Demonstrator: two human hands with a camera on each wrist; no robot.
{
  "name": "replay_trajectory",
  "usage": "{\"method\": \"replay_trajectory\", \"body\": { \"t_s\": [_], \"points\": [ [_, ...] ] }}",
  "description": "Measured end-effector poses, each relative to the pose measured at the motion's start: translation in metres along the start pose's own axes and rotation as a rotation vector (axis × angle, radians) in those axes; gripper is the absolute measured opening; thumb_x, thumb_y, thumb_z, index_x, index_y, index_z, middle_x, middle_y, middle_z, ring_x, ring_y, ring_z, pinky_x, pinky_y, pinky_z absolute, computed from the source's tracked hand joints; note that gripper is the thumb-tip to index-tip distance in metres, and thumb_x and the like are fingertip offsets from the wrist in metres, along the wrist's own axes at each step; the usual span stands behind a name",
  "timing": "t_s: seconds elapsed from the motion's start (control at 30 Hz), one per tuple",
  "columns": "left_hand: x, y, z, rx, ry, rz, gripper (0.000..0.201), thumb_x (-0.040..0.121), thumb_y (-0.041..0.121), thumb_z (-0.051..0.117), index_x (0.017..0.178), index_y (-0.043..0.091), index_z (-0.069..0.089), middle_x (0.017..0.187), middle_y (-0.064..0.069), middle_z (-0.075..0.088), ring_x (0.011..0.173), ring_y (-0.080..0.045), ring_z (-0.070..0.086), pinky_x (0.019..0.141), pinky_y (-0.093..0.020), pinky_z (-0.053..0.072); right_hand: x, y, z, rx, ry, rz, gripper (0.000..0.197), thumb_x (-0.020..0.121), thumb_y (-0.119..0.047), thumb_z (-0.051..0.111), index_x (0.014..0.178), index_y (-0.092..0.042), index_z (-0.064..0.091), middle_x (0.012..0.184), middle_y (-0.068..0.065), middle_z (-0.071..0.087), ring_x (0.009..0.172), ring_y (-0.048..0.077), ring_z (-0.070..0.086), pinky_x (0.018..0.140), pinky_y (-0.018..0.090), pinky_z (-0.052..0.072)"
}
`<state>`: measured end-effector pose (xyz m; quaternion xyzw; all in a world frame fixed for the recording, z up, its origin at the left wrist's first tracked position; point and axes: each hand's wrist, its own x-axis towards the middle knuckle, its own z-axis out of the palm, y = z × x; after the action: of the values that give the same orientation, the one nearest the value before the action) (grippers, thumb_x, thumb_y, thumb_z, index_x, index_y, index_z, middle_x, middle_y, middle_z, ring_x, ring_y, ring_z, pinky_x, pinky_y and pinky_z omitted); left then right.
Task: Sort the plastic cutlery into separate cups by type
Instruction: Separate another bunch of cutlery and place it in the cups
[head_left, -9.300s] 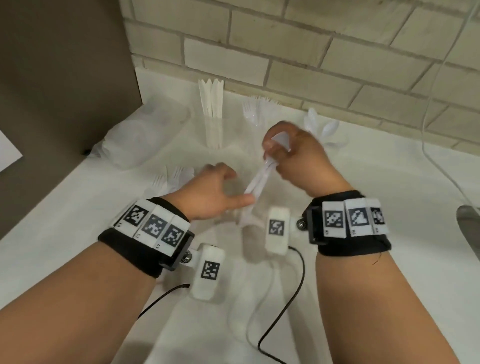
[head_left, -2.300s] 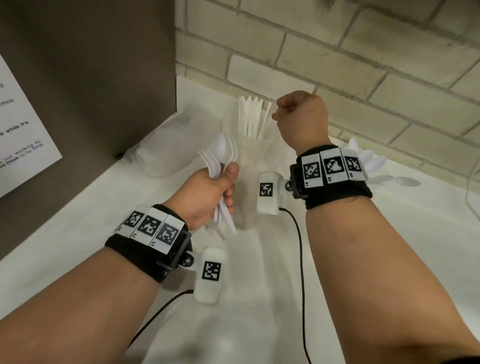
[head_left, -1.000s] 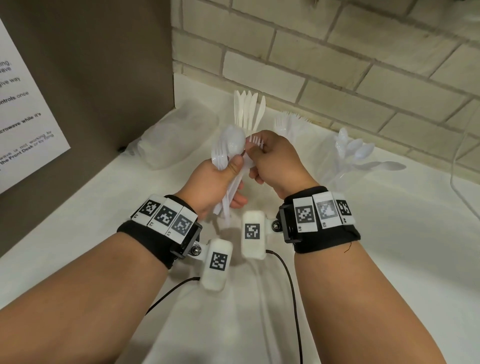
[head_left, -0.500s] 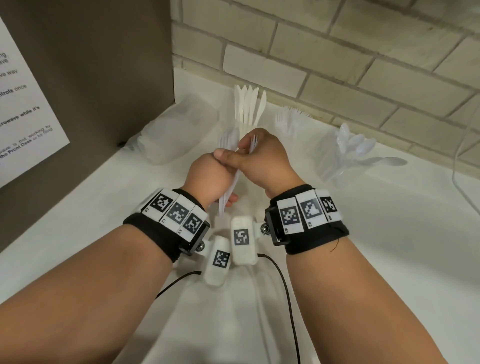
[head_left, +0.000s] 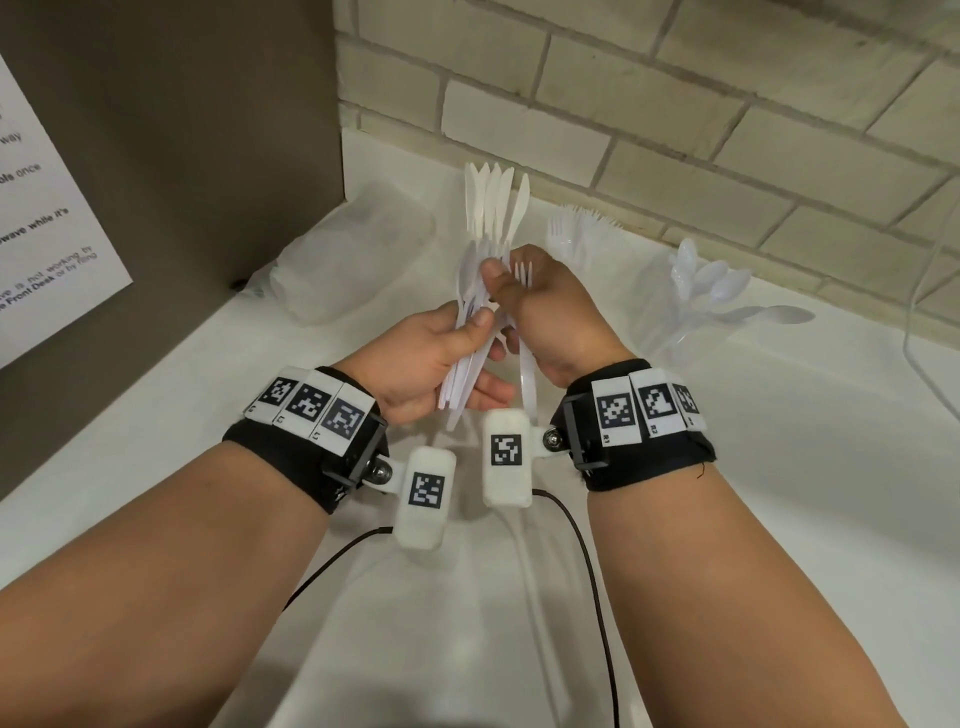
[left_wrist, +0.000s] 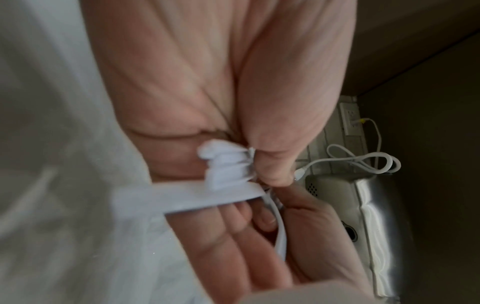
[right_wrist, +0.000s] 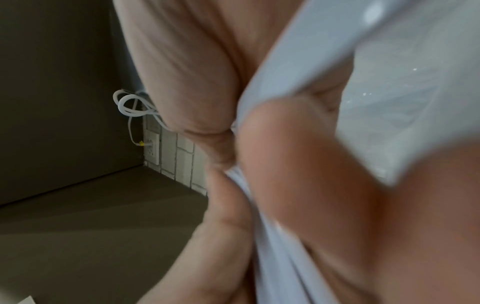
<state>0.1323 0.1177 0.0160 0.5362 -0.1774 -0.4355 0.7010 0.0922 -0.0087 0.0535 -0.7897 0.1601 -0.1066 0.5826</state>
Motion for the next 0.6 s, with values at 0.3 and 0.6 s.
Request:
{"method": "replay_trajectory", "body": {
  "t_s": [0.3,0.6],
  "points": [
    [0.0027,-0.0068,-0.0083,-0.083,-0.176,-0.073,0.060,0.092,0.045,0.044,0.135,0.003,0.039,0.108,-0.024,0.068,0.105,-0.046,0.063,0.098,-0.059,0.044,0.0013,0.0031,-0.0020,-0.074,0.036,-0.140,0.008,0.101,-0.030,0.044,0.094,-0.026,0.048,0.089,-0.002,0.060,0.081,0.016,0.059,0.072,0.028,0.045],
    [0.0052,-0.0073,-0.0065,0.078,-0.074,0.007,0.013,0.102,0.031,0.037,0.105,0.021,0.045,0.066,-0.003,0.051,0.051,-0.016,0.040,0.047,-0.024,0.034,0.0026,0.0006,-0.0116,-0.121,0.115,-0.123,0.030,0.090,-0.032,0.063,0.116,-0.025,0.050,0.085,-0.002,0.055,0.066,0.009,0.051,0.058,0.022,0.038]
  ]
}}
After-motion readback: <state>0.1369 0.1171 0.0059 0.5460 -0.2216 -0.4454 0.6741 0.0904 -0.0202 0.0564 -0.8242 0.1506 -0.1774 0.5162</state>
